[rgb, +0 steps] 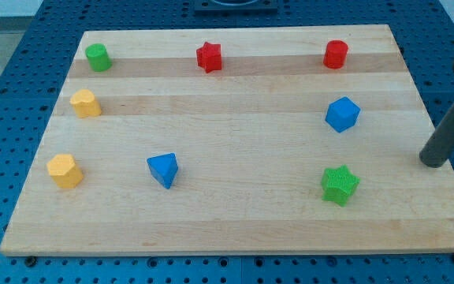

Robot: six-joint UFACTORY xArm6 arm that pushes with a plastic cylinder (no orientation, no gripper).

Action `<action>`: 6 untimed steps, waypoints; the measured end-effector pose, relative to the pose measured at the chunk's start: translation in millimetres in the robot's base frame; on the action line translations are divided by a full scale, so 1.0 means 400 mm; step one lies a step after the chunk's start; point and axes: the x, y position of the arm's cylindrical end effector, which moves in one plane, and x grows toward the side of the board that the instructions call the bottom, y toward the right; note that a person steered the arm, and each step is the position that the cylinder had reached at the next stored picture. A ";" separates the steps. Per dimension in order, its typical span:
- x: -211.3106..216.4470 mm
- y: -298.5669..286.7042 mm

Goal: Move your arm to the bottom right of the green star

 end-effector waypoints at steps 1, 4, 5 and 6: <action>0.000 -0.003; 0.115 -0.094; 0.117 -0.118; 0.150 -0.114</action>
